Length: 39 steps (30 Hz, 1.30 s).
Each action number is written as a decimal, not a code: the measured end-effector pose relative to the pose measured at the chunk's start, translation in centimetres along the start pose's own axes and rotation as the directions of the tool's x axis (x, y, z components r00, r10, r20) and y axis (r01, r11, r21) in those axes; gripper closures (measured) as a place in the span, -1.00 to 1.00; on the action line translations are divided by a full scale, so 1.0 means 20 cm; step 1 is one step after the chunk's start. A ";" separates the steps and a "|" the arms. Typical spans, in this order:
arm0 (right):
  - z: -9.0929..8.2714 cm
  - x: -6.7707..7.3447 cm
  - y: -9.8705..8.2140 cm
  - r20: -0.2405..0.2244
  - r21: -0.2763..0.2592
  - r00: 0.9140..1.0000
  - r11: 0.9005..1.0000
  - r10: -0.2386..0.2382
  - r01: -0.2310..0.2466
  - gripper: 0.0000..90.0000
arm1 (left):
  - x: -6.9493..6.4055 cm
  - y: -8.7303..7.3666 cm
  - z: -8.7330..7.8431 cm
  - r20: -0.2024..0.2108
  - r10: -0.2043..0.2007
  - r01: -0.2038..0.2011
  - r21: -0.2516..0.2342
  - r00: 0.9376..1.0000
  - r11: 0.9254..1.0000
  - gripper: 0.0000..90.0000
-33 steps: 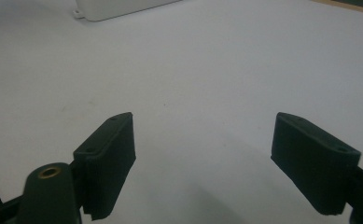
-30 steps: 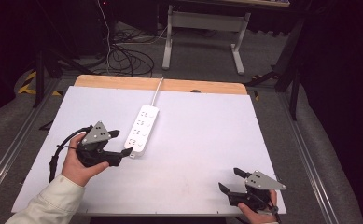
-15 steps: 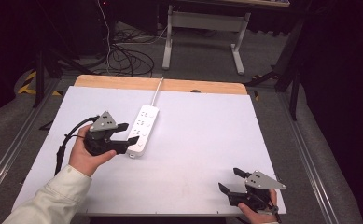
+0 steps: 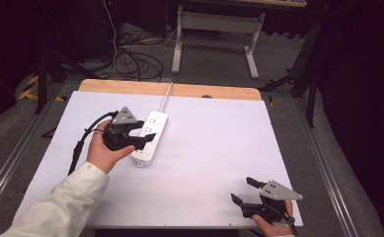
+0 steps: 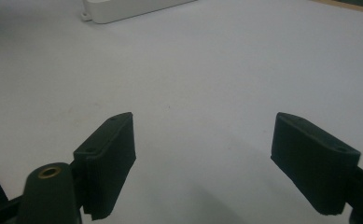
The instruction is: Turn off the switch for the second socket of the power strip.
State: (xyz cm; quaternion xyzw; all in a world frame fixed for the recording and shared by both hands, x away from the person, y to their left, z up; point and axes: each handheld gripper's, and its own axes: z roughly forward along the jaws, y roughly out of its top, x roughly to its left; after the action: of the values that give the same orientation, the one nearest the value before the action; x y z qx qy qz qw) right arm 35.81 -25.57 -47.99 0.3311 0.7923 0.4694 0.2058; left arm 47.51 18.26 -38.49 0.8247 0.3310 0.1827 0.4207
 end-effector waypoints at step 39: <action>0.00 -0.01 0.00 -0.019 -0.002 1.000 1.000 -0.010 0.009 -0.50 | 0.23 -0.08 0.36 0.048 -0.115 0.115 -0.008 0.992 0.993 1.00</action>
State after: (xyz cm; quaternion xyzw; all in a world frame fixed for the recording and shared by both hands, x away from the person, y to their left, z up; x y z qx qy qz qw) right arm 35.94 -25.64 -48.03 0.3227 0.7952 0.4723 0.2011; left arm 54.28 18.01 -43.82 0.8060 0.3670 0.1406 0.4427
